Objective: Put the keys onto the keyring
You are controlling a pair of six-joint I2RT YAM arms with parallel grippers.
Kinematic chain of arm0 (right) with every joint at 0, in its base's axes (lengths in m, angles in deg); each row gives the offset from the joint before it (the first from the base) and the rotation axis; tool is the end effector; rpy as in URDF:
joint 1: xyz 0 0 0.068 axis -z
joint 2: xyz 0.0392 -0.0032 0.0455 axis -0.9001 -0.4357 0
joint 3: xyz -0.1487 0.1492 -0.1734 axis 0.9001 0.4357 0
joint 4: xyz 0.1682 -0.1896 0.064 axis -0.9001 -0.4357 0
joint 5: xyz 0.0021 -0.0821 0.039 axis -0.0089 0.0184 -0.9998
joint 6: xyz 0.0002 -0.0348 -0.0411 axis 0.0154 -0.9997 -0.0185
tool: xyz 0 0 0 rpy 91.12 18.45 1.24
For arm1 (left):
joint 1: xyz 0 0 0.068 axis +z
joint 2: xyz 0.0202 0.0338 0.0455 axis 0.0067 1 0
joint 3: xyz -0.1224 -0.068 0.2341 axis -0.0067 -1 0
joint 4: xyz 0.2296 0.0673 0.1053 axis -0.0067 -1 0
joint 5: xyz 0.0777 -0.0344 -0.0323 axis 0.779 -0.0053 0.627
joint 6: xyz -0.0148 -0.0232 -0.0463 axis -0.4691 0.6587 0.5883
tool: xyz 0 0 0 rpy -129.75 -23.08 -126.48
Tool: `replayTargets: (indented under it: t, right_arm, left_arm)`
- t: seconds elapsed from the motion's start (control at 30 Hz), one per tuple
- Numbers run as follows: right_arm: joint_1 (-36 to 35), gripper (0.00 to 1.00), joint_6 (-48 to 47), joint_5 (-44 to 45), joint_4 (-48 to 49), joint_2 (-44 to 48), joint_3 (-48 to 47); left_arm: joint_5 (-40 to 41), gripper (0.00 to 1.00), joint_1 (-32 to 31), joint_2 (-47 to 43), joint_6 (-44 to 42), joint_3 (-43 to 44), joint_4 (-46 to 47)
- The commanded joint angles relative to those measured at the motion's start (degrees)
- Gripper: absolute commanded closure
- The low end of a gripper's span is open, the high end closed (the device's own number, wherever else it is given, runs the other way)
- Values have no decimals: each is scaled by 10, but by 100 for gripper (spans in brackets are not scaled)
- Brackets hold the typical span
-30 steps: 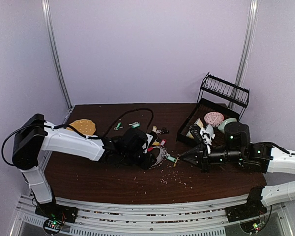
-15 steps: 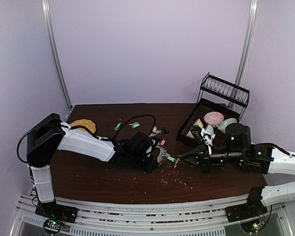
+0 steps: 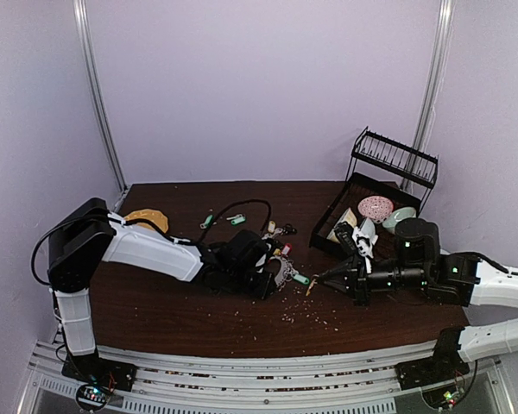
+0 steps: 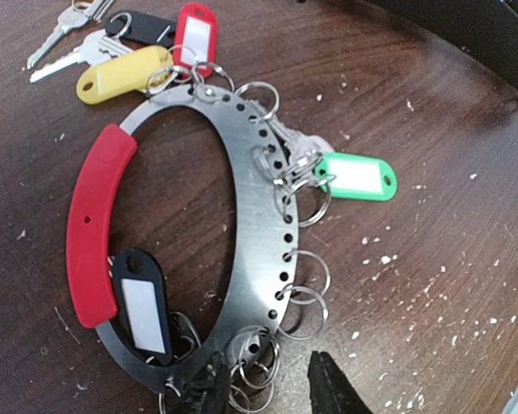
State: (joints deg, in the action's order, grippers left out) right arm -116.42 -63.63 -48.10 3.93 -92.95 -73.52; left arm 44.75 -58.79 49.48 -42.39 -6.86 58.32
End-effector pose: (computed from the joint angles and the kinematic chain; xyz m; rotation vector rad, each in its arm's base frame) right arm 0.1179 0.1751 0.2699 -1.0123 1.7123 1.0869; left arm 0.2096 -0.3465 0.1430 0.4487 2.5042 -0.6509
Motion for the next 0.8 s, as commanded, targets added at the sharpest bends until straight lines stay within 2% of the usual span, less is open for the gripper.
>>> replayTargets:
  t: [0.0,0.13,0.33,0.47,0.63,0.77]
  right_arm:
    - [2,100,7,2,7,9,5]
    - [2,100,8,5,8,11,7]
    - [2,100,8,4,8,7,5]
    - [2,100,7,4,9,6,5]
    - [2,100,6,6,7,7,5]
    - [2,100,6,7,5,9,5]
  left_arm:
    - [-4,67,4,19,6,14,-4]
    - [-3,68,4,23,5,13,-3]
    - [-11,80,3,19,-5,13,3]
    - [-15,83,-5,12,-17,12,5]
    - [-23,100,-11,12,-22,10,4]
    - [-25,100,-13,5,-40,11,2]
